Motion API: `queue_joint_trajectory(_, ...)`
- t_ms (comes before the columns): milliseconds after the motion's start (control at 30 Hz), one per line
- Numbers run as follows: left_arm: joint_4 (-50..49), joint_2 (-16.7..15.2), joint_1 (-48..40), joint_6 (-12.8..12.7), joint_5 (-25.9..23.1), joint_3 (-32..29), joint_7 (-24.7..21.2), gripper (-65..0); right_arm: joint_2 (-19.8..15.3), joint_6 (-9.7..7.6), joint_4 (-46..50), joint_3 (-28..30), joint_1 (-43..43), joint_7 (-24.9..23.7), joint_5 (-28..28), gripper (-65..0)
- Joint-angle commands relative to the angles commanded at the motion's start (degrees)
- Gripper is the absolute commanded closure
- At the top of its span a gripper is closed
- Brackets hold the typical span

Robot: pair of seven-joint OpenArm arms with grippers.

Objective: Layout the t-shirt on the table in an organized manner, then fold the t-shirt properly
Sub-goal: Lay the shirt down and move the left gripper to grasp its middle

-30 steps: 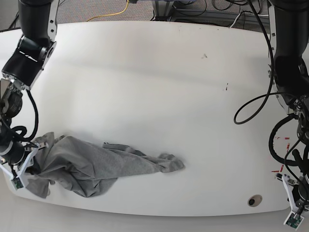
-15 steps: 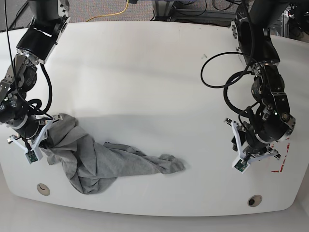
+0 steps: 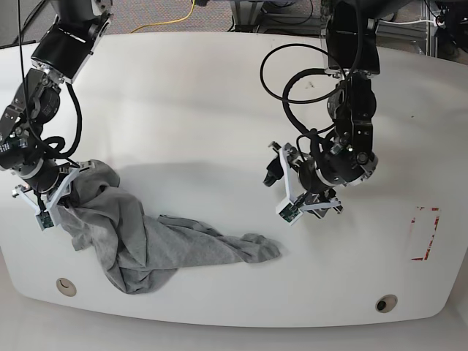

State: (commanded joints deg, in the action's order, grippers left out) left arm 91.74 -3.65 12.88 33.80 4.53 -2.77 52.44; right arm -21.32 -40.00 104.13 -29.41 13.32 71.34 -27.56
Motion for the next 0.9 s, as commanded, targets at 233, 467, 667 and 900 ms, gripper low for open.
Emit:
queue_joint_trajectory(233, -12.48, -4.22, 2.90, -4.57, 0.18, -0.35, -8.00, -39.7, 0.00, 0.00, 0.44, 0.00, -2.46, -0.97, 0.00, -0.2)
queue_joint_trajectory(467, -22.59, -5.35, 6.95, -8.35, 0.44, -5.01, -13.19, -39.7, 0.62, 0.00, 0.44, 0.00, -3.87, -1.67, 0.00, -0.2)
queue_joint_trajectory(667, -30.33, -5.35, 9.93, -19.87, 7.74, -6.42, -21.63, -40.0, 0.70, 0.00, 0.44, -0.09, -3.96, -1.67, 0.00, -0.2)
queue_joint_trajectory(900, -37.27, -5.35, 12.31, -30.51, 15.03, -6.51, -27.16, -40.0, 0.62, 0.00, 0.44, -0.09, -3.78, -1.76, 0.00, -0.2)
